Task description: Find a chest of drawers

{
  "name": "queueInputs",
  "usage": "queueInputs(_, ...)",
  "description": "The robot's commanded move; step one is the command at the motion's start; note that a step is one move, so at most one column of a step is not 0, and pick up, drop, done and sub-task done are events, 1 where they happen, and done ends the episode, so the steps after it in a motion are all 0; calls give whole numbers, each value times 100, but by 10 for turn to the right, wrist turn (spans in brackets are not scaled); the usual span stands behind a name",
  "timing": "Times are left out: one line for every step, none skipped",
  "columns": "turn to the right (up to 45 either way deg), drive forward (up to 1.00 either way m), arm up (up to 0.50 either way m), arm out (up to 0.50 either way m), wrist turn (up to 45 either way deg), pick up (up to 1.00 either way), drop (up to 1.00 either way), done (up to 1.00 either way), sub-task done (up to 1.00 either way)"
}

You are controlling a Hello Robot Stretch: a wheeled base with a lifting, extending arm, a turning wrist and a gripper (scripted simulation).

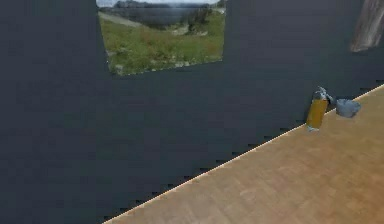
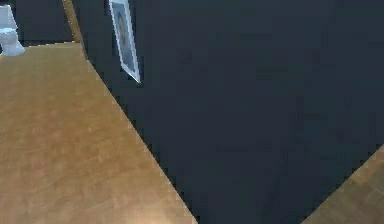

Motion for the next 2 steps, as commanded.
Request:
queueInputs(450,0,0,0,0,0,0,0,0)
queueInputs(120,0,0,0,0,0,0,0,0)
